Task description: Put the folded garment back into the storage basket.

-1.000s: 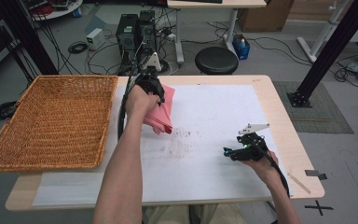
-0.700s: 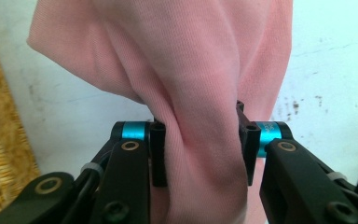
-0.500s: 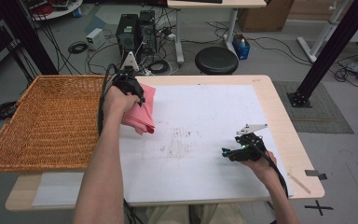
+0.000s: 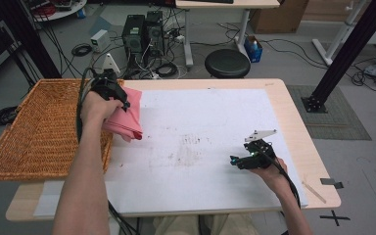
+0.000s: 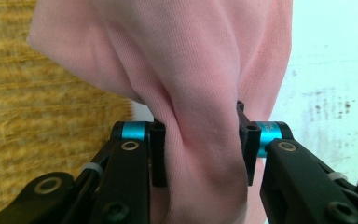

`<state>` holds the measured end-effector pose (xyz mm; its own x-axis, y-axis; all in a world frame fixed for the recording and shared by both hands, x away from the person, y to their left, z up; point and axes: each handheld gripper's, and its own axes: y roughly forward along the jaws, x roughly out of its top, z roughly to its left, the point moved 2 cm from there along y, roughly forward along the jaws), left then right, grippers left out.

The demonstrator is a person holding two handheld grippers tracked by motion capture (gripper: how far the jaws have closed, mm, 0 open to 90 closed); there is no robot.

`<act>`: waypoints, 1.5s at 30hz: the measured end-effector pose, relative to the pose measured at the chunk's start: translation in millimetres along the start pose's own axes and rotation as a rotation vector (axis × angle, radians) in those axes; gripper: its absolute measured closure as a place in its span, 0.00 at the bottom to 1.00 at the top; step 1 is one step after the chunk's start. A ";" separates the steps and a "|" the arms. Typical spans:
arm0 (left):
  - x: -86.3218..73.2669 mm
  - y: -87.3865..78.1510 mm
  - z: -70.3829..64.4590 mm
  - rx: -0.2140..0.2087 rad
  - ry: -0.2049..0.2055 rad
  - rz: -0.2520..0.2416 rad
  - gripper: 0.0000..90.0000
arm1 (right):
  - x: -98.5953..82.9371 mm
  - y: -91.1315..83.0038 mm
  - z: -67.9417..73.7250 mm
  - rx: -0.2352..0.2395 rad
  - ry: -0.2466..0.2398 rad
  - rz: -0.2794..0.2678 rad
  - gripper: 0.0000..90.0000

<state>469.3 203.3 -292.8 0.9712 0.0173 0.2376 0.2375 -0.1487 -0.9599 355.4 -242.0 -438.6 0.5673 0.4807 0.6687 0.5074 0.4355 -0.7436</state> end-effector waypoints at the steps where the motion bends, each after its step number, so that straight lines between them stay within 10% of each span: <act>1: -0.7 -1.5 3.6 0.001 -0.009 -0.002 0.73 | 0.3 0.4 0.3 0.000 -0.001 0.000 0.27; 27: -27.5 -10.5 87.1 0.023 -0.099 -0.017 0.73 | 4.9 8.7 9.9 0.014 -0.025 0.020 0.27; 45: -55.5 46.7 131.6 0.038 -0.132 0.049 0.72 | 5.4 9.0 8.7 0.004 -0.028 0.039 0.27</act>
<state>429.0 325.5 -370.3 0.9751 0.1413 0.1710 0.1877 -0.1153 -0.9754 357.5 -228.8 -441.6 0.5680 0.5185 0.6392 0.4827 0.4192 -0.7690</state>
